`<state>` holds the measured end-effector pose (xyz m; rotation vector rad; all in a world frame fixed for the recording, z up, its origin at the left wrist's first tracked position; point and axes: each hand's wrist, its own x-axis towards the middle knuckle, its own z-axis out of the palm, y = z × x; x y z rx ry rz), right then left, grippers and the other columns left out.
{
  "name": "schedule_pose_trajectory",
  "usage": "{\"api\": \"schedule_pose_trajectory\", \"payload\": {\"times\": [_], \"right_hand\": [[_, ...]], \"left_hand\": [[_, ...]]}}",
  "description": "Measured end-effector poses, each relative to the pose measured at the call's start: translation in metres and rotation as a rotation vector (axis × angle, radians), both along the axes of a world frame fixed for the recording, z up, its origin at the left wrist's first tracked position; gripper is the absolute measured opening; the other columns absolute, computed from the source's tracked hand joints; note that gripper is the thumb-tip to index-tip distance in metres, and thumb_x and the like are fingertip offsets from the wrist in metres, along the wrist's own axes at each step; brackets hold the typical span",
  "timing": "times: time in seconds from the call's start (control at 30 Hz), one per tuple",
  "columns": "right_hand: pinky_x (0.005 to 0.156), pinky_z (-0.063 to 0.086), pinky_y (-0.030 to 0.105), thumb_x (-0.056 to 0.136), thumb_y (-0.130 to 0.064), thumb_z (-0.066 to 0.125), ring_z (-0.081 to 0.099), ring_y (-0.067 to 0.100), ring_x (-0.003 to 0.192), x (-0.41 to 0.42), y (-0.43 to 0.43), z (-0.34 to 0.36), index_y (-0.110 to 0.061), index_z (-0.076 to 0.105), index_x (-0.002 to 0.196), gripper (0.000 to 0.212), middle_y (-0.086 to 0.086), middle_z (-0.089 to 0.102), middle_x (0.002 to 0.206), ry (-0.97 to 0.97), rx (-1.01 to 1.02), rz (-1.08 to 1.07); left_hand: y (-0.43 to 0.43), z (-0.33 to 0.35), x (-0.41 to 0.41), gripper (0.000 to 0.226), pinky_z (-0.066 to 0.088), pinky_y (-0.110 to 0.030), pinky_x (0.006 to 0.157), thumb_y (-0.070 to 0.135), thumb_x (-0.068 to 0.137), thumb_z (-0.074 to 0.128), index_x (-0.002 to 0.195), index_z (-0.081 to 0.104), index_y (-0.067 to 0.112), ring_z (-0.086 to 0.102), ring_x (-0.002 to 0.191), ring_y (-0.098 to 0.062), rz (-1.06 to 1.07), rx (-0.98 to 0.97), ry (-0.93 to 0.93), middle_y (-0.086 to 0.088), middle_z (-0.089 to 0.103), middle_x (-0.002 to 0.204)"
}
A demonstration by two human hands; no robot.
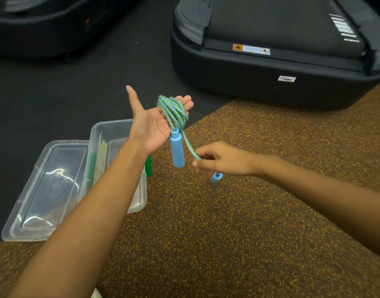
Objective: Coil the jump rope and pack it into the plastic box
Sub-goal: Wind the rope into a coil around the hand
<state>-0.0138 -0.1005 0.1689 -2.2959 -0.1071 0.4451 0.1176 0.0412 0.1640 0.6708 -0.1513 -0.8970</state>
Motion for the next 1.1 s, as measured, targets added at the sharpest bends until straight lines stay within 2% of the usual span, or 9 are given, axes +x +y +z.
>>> {"api": "schedule_pose_trajectory", "payload": {"times": [0.13, 0.3, 0.4, 0.47, 0.53, 0.67, 0.73, 0.8, 1.1], "right_hand": [[0.051, 0.027, 0.022, 0.090, -0.025, 0.054, 0.037, 0.009, 0.051, 0.007, 0.000, 0.027, -0.004, 0.058, 0.072, 0.027, 0.001, 0.045, 0.056, -0.221, -0.163, 0.083], [0.052, 0.027, 0.024, 0.087, -0.024, 0.058, 0.035, 0.009, 0.054, 0.014, -0.010, 0.046, -0.007, 0.058, 0.068, 0.025, -0.004, 0.039, 0.054, -0.325, -0.143, 0.010], [0.057, 0.032, 0.033, 0.086, -0.026, 0.057, 0.038, 0.012, 0.057, 0.017, -0.012, 0.047, -0.004, 0.063, 0.077, 0.024, 0.011, 0.050, 0.061, -0.316, -0.126, 0.006], [0.056, 0.033, 0.035, 0.085, -0.028, 0.057, 0.039, 0.020, 0.057, 0.016, -0.010, 0.045, -0.004, 0.060, 0.074, 0.027, 0.019, 0.051, 0.063, -0.298, -0.148, 0.023], [0.052, 0.029, 0.028, 0.086, -0.026, 0.058, 0.034, 0.014, 0.054, 0.014, -0.008, 0.045, -0.003, 0.054, 0.066, 0.030, 0.014, 0.043, 0.058, -0.289, -0.172, 0.036], [0.050, 0.029, 0.024, 0.086, -0.024, 0.059, 0.037, 0.010, 0.053, 0.014, -0.012, 0.050, -0.006, 0.057, 0.066, 0.027, 0.006, 0.046, 0.056, -0.290, -0.151, 0.007], [0.054, 0.034, 0.031, 0.085, -0.023, 0.061, 0.042, 0.012, 0.055, 0.016, -0.017, 0.052, -0.007, 0.061, 0.071, 0.021, 0.012, 0.055, 0.059, -0.293, -0.115, -0.027], [0.058, 0.038, 0.034, 0.082, -0.025, 0.065, 0.045, 0.013, 0.059, 0.018, -0.023, 0.052, -0.006, 0.064, 0.077, 0.020, 0.018, 0.060, 0.067, -0.286, -0.080, -0.058], [0.067, 0.042, 0.037, 0.072, -0.025, 0.074, 0.051, 0.017, 0.070, 0.020, -0.038, 0.042, -0.003, 0.066, 0.083, 0.026, 0.025, 0.064, 0.083, -0.222, 0.095, -0.108]], "left_hand": [[0.000, 0.001, -0.002, 0.113, 0.043, -0.040, 0.103, 0.085, 0.073, 0.013, 0.134, 0.036, -0.008, 0.053, 0.122, -0.031, -0.068, 0.036, -0.015, -0.022, 0.052, 0.134], [-0.003, 0.002, -0.005, 0.118, 0.046, -0.042, 0.099, 0.087, 0.070, 0.009, 0.135, 0.036, -0.008, 0.056, 0.118, -0.031, -0.209, 0.158, -0.071, -0.022, 0.056, 0.130], [-0.004, -0.001, -0.010, 0.121, 0.054, -0.037, 0.084, 0.088, 0.068, 0.004, 0.133, 0.039, -0.007, 0.065, 0.103, -0.028, -0.281, 0.206, -0.091, -0.019, 0.065, 0.116], [-0.006, -0.003, -0.012, 0.122, 0.051, -0.039, 0.092, 0.089, 0.067, 0.005, 0.134, 0.039, -0.007, 0.061, 0.107, -0.028, -0.334, 0.232, -0.105, -0.020, 0.061, 0.120], [-0.008, -0.003, -0.014, 0.121, 0.046, -0.039, 0.095, 0.089, 0.067, 0.005, 0.129, 0.048, -0.006, 0.057, 0.106, -0.029, -0.408, 0.252, -0.143, -0.020, 0.059, 0.119], [-0.009, 0.002, -0.021, 0.109, 0.049, -0.031, 0.079, 0.087, 0.069, 0.007, 0.099, 0.064, -0.001, 0.054, 0.086, -0.026, -0.546, 0.316, -0.204, -0.018, 0.058, 0.094], [-0.009, 0.001, -0.021, 0.116, 0.045, -0.036, 0.093, 0.087, 0.067, 0.006, 0.112, 0.058, -0.006, 0.050, 0.106, -0.038, -0.636, 0.327, -0.224, -0.029, 0.053, 0.112], [-0.009, 0.000, -0.022, 0.120, 0.040, -0.041, 0.103, 0.087, 0.066, 0.005, 0.119, 0.053, -0.010, 0.053, 0.116, -0.037, -0.707, 0.331, -0.232, -0.028, 0.057, 0.121], [-0.007, 0.004, -0.027, 0.114, 0.052, -0.035, 0.091, 0.083, 0.064, 0.012, 0.112, 0.058, -0.009, 0.068, 0.093, -0.028, -0.796, 0.349, -0.249, -0.020, 0.070, 0.100]]}}
